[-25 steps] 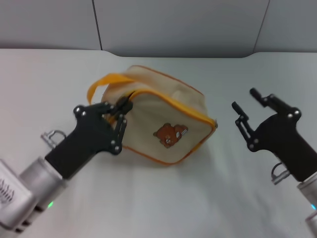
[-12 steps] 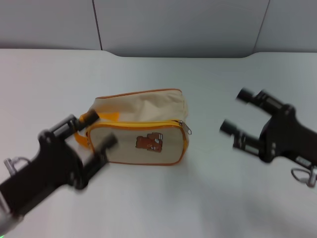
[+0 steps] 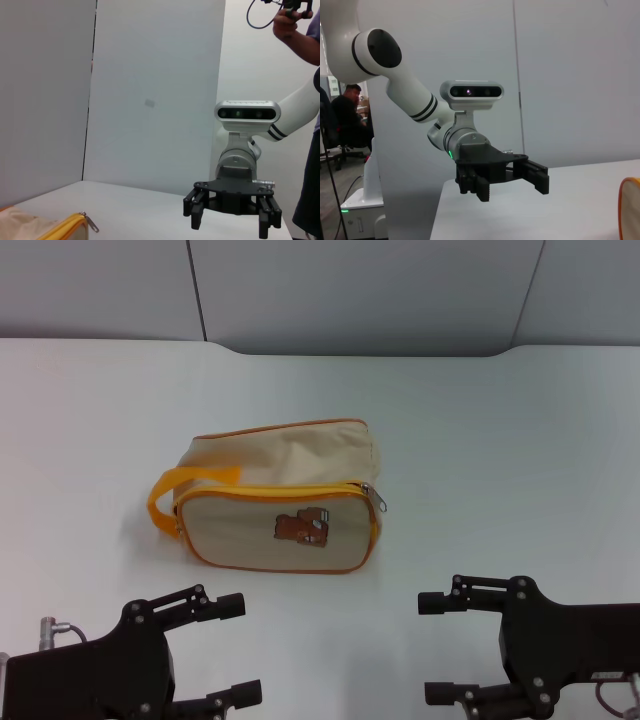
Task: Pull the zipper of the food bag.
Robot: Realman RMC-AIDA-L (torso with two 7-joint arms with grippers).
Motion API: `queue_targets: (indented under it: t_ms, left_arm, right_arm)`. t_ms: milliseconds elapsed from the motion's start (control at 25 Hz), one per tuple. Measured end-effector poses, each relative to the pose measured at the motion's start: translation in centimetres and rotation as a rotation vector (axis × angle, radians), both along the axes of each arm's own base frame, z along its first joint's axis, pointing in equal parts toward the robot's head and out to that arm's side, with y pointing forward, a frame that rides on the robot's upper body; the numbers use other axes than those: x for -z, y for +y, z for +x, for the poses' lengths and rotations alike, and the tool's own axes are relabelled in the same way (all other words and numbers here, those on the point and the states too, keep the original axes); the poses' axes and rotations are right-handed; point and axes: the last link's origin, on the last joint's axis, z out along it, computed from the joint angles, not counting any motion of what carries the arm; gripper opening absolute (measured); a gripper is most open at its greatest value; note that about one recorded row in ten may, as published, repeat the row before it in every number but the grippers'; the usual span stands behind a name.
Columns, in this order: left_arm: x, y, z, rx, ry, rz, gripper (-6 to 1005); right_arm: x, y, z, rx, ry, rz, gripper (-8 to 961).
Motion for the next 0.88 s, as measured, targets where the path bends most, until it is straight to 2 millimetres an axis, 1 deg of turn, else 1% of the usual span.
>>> queue_targets:
  t_ms: [160, 880]
  left_arm:
    - [-0.03, 0.02, -0.02, -0.002, -0.001, 0.005, 799]
    - [0.20, 0.07, 0.12, 0.011, -0.012, 0.044, 799]
  right_arm:
    - [0.06, -0.15, 0.11, 0.004, 0.000, 0.002, 784]
    - [-0.19, 0.05, 0.17, 0.011, 0.002, 0.017, 784]
